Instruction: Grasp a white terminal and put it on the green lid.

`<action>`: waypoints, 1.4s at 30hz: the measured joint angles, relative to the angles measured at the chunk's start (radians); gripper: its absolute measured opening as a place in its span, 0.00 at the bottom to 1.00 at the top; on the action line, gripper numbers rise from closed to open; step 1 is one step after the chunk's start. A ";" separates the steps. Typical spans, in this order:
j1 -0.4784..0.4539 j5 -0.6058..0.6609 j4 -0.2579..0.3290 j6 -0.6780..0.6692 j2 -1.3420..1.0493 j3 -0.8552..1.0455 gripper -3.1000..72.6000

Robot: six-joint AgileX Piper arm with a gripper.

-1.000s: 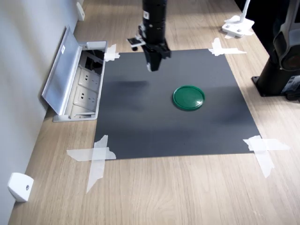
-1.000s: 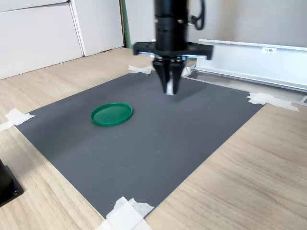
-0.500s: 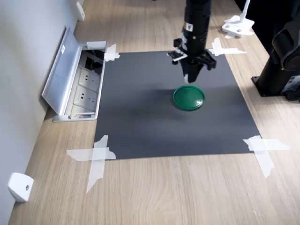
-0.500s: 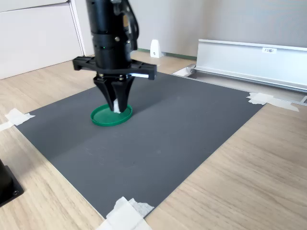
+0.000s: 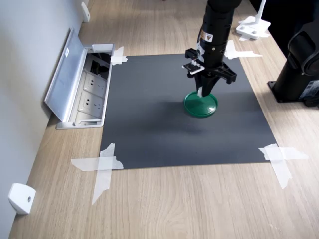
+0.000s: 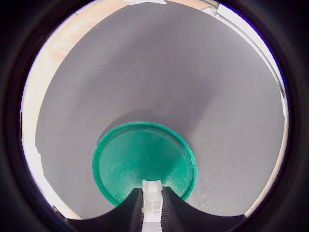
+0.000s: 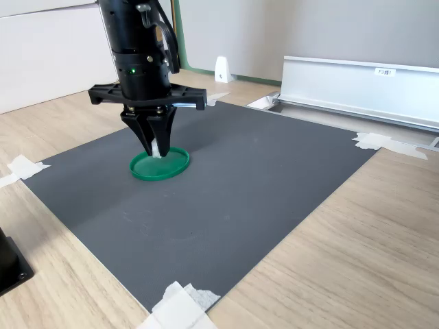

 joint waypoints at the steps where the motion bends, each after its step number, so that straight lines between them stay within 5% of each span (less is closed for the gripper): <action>1: 0.002 0.000 0.000 0.000 0.005 0.000 0.17; 10: 0.007 -0.020 0.011 0.000 0.008 0.001 0.22; 22: 0.007 -0.016 0.022 0.030 0.008 0.002 0.69; 32: 0.000 0.002 -0.006 0.144 -0.015 0.003 0.71; 42: -0.003 -0.034 0.001 0.146 -0.304 0.032 0.71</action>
